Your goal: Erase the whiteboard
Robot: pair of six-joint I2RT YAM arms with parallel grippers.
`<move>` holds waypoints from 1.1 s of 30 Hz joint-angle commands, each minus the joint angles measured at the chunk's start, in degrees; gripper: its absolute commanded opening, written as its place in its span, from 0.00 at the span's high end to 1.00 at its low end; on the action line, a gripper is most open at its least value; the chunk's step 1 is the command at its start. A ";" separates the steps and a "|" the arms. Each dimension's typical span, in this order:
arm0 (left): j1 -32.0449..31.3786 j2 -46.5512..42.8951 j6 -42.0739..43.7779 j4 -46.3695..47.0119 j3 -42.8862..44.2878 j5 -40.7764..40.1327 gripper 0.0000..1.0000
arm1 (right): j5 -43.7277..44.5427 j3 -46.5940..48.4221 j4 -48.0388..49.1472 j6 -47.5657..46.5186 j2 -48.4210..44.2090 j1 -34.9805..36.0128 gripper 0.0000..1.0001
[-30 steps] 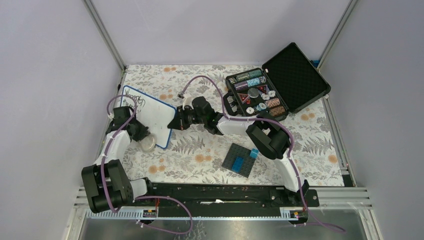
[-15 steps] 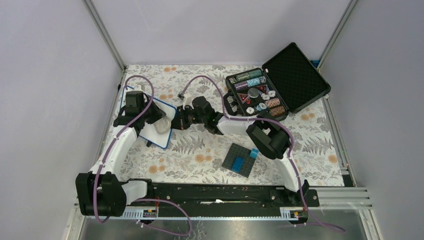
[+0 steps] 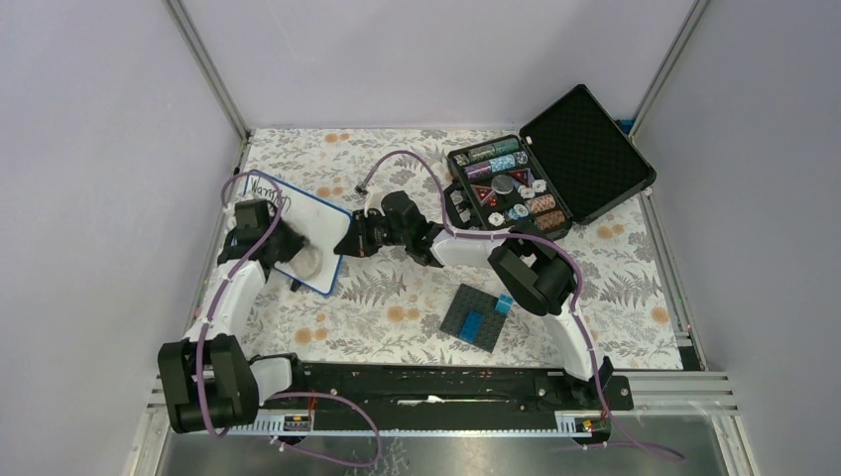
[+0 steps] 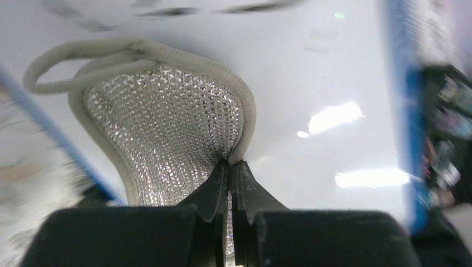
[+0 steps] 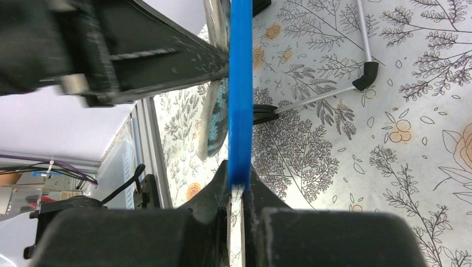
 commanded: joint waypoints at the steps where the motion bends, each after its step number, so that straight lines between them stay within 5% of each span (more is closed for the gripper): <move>1: 4.85 1.26 -1.09 -4.81 -6.17 -5.43 1.00 | -10.87 1.28 3.31 -3.15 -1.37 3.98 1.00; 7: 2.46 1.92 -1.73 1.29 -4.92 5.21 1.00 | -10.84 1.35 3.34 -3.15 -1.21 3.98 1.00; 12: -5.86 -2.13 0.55 7.73 -3.86 6.96 1.00 | -10.90 1.31 3.33 -3.14 -1.15 3.98 1.00; 17: -7.56 -4.39 3.96 9.17 0.33 8.11 1.00 | -11.03 1.50 3.34 -3.06 -1.15 4.07 1.00; 28: -7.15 0.40 -0.39 -3.44 -2.71 -4.14 1.00 | -10.73 1.27 3.07 -3.41 -1.32 4.15 1.00; 33: -2.28 0.28 -1.48 -10.50 -4.33 -6.75 1.00 | -10.89 1.42 3.07 -3.23 -1.28 4.13 1.00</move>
